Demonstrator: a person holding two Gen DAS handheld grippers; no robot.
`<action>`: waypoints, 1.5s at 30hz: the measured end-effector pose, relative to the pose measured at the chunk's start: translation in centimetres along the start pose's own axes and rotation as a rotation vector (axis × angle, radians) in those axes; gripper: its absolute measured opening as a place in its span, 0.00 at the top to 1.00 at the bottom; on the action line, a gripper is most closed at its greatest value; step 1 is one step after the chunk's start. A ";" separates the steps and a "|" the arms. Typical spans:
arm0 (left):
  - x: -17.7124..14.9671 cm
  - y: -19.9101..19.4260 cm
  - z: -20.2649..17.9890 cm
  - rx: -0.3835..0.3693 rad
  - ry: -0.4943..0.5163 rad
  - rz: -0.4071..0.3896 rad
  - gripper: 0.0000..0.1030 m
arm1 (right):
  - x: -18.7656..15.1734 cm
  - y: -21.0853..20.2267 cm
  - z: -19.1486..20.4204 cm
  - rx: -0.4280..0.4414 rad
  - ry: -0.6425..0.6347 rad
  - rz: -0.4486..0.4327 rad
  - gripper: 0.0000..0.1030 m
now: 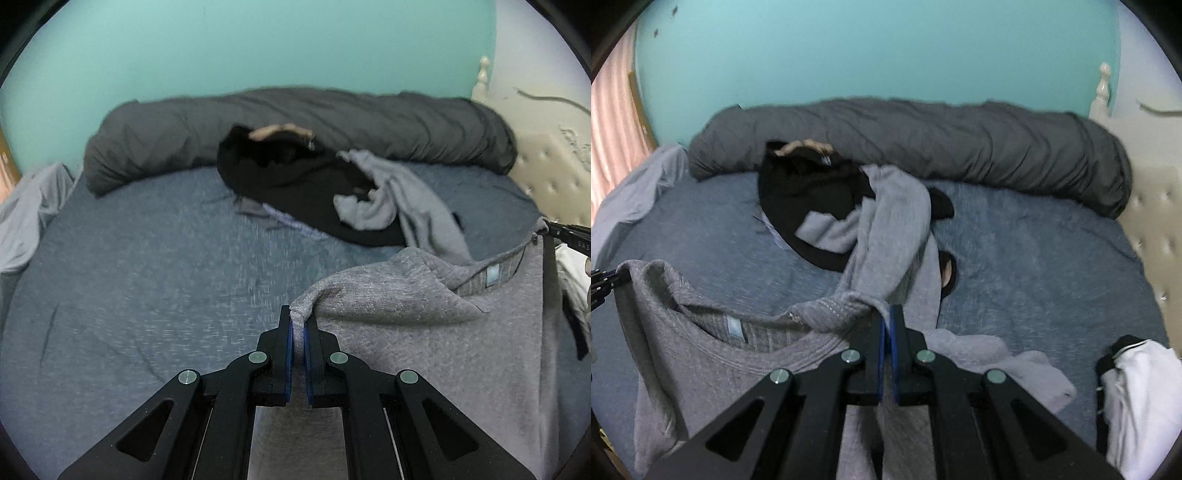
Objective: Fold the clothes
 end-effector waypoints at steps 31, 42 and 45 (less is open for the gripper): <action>-11.1 3.3 1.6 -0.033 -0.170 0.019 0.43 | -12.5 2.8 -11.0 0.034 0.128 0.101 0.42; -20.4 0.8 -1.1 -0.136 -0.188 0.034 0.43 | -19.1 9.6 -8.9 0.007 0.176 0.282 0.33; -21.2 1.1 -1.5 -0.158 -0.190 0.041 0.43 | -20.0 11.5 -8.3 -0.022 0.135 0.323 0.33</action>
Point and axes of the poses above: each gripper's, at about its wrist camera, not at the fingertips, and y roughly the way its jaws point, z to its left, x to its top, the point moved 10 cm from there along y, roughly the way its jaws point, and after that the axes turned 11 degrees about -y, right-handed, at the moved point
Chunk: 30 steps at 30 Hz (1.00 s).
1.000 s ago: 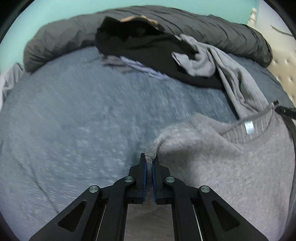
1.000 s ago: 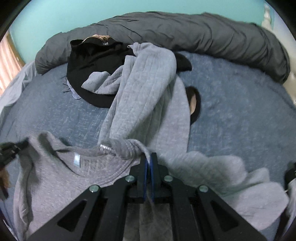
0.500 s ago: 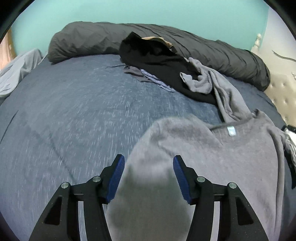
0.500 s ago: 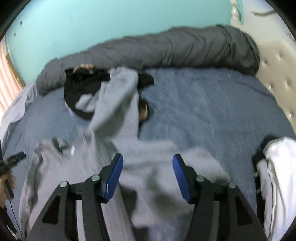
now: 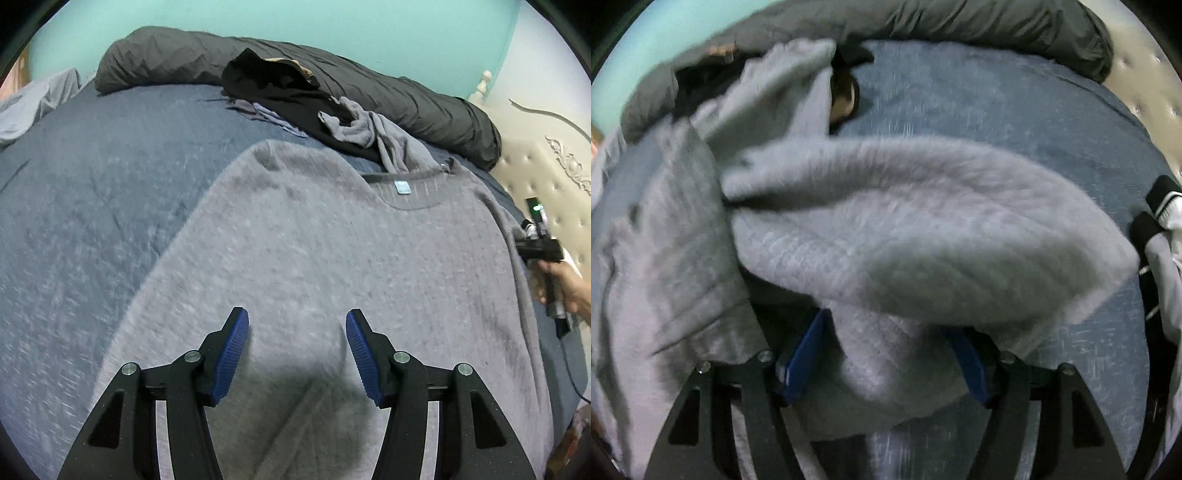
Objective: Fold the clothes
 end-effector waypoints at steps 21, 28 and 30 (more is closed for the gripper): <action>-0.2 -0.2 0.0 -0.008 0.011 -0.035 0.43 | 8.1 -7.7 -5.3 -0.241 -0.019 -0.318 0.94; 0.1 -0.1 1.0 0.008 -0.005 -0.038 0.43 | 17.8 -15.7 -11.5 -0.453 0.027 -0.429 0.95; 0.2 0.0 1.3 0.016 -0.005 -0.039 0.43 | 20.0 -18.5 -13.5 -0.517 0.056 -0.457 0.95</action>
Point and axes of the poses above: each gripper's, at about its wrist camera, not at the fingertips, and y roughly the way its jaws point, z to its left, x to its top, the point moved 10 cm from there along y, roughly the way its jaws point, and after that the axes turned 11 degrees about -y, right-handed, at the moved point
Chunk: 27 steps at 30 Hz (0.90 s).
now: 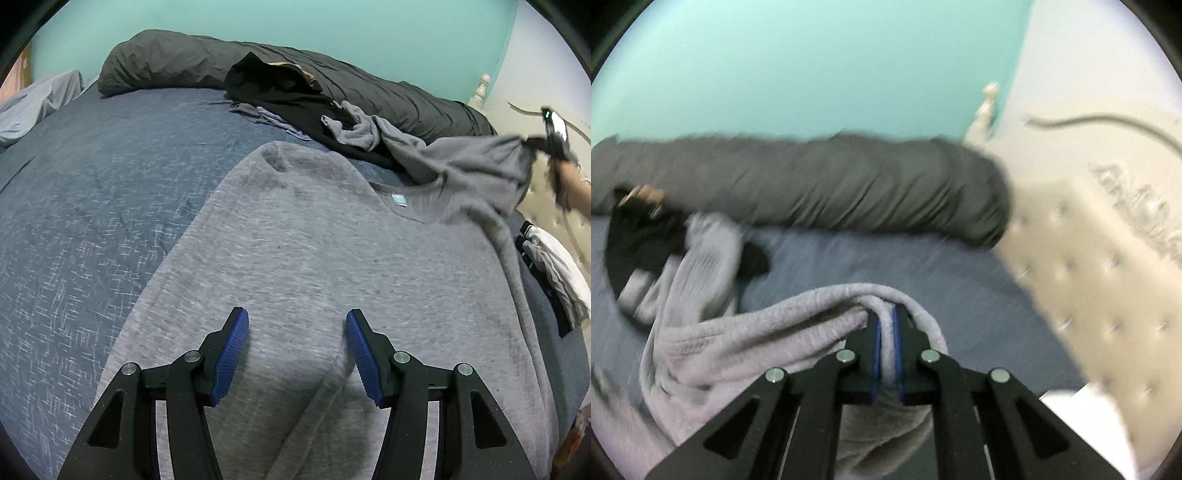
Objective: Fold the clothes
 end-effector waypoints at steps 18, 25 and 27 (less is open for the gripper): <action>0.3 -0.2 -0.2 -0.019 -0.016 0.005 0.43 | -9.6 1.3 -0.5 0.074 0.129 0.153 0.76; 0.8 -0.1 1.7 0.040 -0.032 0.011 0.43 | -9.2 -1.6 16.1 0.522 0.039 0.108 0.58; 1.1 -0.1 2.8 0.059 -0.051 0.010 0.43 | -9.7 -2.4 21.9 0.623 -0.028 0.118 0.58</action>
Point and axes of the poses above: each gripper's, at about its wrist camera, not at the fingertips, and y roughly the way its jaws point, z to its left, x to its top, the point moved 10 cm from there along y, roughly the way its jaws point, and after that the axes turned 11 degrees about -y, right-handed, at the moved point
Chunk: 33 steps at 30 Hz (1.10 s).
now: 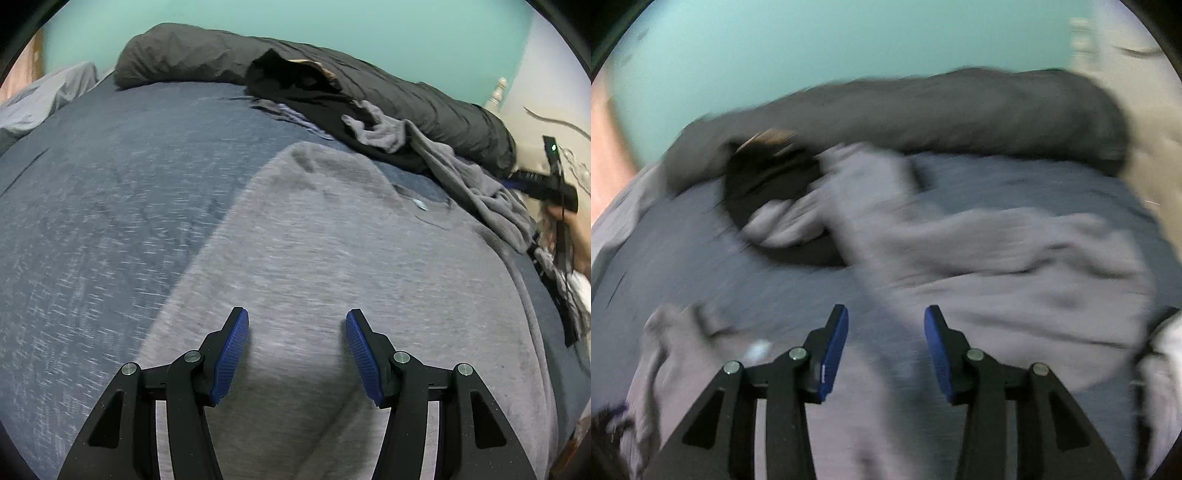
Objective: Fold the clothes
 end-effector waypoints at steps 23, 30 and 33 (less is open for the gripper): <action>1.0 -0.9 3.2 -0.028 -0.081 -0.005 0.42 | -1.1 13.8 22.1 0.389 -0.032 0.158 0.66; 1.3 -1.2 3.2 -0.039 -0.097 -0.009 0.42 | -2.4 12.3 25.5 0.461 -0.089 0.143 0.66; 1.2 -1.3 2.9 -0.046 -0.093 -0.008 0.42 | -3.6 11.4 26.1 0.436 -0.122 0.137 0.66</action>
Point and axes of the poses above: each gripper's, at about its wrist camera, not at the fingertips, and y roughly the way its jaws point, z to its left, x to its top, the point moved 10 cm from there along y, roughly the way its jaws point, and after that the axes turned 11 degrees about -y, right-handed, at the moved point
